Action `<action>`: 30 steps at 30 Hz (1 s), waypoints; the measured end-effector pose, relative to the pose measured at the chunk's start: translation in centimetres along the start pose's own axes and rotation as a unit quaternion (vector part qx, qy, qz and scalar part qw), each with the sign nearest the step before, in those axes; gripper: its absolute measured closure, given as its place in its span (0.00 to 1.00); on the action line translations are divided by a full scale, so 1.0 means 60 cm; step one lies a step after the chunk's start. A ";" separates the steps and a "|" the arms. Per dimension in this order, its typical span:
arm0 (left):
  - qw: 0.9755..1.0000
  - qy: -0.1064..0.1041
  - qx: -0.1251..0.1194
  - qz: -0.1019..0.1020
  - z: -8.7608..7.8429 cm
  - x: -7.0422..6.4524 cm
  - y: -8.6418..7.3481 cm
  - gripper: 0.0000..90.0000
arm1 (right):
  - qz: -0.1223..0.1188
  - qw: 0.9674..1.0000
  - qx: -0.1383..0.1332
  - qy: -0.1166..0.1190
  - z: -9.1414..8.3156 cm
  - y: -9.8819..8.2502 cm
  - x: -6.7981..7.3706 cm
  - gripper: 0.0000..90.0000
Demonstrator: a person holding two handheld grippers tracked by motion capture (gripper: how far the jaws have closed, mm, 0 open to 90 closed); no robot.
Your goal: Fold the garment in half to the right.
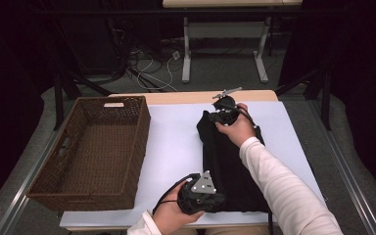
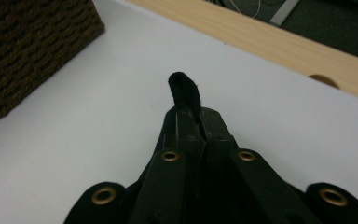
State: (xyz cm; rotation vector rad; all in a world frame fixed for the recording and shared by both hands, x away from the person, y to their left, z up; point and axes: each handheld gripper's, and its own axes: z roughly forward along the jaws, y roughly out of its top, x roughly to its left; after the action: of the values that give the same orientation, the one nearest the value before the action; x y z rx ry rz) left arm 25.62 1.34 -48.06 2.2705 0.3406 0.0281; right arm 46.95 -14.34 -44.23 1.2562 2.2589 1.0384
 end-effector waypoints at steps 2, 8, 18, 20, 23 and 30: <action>1.000 -0.001 -0.002 0.001 -0.002 0.001 0.006 0.95 | 0.003 1.000 -0.006 -0.001 -0.010 0.010 -0.005 0.97; 1.000 -0.006 -0.007 0.011 0.003 -0.003 0.025 0.95 | 0.005 1.000 -0.004 -0.016 -0.023 0.015 -0.022 0.97; 1.000 -0.017 0.001 0.021 0.042 -0.001 0.049 0.95 | 0.024 0.999 0.005 -0.044 -0.040 -0.010 -0.081 0.97; 1.000 -0.021 0.002 0.021 0.050 -0.001 0.054 0.95 | 0.029 0.998 0.009 -0.050 -0.043 -0.017 -0.093 0.97; 0.999 -0.026 -0.003 0.021 0.059 -0.003 0.064 0.95 | 0.037 0.998 0.011 -0.057 -0.048 -0.028 -0.107 0.97; 0.999 -0.036 -0.007 0.036 0.070 -0.008 0.093 0.95 | 0.047 0.997 0.016 -0.063 -0.061 -0.044 -0.133 0.97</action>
State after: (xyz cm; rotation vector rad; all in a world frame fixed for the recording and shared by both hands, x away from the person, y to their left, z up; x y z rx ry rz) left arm 27.04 -5.36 -46.63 2.2622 0.2210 -0.0145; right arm 47.54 -23.46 -44.11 1.4134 2.1487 0.9308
